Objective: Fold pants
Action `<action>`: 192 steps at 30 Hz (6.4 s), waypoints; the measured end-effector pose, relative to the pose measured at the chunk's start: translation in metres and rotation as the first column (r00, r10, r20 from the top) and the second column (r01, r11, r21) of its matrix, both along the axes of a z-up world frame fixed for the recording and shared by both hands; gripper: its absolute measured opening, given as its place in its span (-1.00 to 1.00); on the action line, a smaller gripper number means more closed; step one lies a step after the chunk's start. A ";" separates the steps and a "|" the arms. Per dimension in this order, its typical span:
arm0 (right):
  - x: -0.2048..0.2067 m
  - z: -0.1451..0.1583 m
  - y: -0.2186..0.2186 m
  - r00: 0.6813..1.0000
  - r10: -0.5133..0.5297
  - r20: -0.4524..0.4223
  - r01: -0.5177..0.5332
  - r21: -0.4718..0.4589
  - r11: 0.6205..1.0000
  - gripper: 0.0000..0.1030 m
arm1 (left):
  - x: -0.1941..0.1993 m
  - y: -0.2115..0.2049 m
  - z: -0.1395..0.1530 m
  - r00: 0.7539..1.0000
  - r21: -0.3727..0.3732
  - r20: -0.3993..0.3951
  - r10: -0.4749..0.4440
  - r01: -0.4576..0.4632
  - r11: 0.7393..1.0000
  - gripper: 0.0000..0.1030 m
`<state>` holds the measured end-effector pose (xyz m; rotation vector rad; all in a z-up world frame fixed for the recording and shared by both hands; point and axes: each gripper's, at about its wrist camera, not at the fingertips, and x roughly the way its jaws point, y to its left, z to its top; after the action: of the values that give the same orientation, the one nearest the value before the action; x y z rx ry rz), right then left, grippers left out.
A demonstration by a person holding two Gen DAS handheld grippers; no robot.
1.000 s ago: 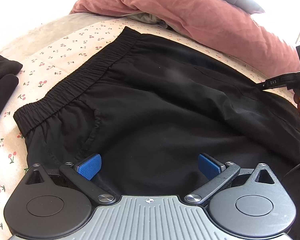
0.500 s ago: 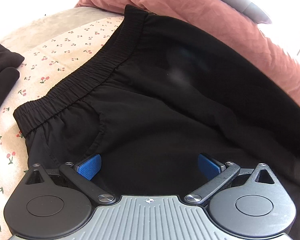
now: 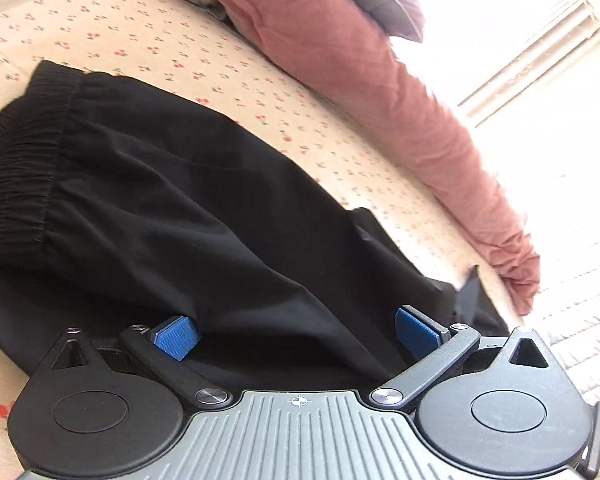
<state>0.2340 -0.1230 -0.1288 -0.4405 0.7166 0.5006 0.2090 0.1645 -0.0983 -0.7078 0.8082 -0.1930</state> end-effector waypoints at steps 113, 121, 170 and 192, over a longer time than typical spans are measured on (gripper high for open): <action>-0.121 -0.001 -0.368 0.258 -0.822 -0.507 0.767 0.625 -0.144 -0.91 | -0.026 0.066 -0.007 0.909 0.319 -0.081 0.409 -0.366 0.874 -0.93; -0.097 -0.021 -0.386 0.194 -0.807 -0.557 0.769 0.598 -0.227 -0.42 | -0.023 0.060 -0.007 0.897 0.350 -0.079 0.435 -0.383 0.855 -0.86; -0.132 0.001 -0.384 0.007 -0.891 -0.454 0.782 0.558 -0.278 -0.12 | -0.026 0.059 -0.008 0.889 0.406 -0.089 0.449 -0.380 0.831 -0.33; -0.138 -0.012 -0.413 -0.089 -0.936 -0.342 0.811 0.520 -0.268 -1.00 | -0.033 0.057 0.005 0.874 0.405 -0.053 0.483 -0.423 0.811 -0.21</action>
<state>0.0960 -0.5358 -0.1405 0.8122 0.4223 -0.8884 0.1759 0.2210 -0.0937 -0.5279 0.7695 0.4552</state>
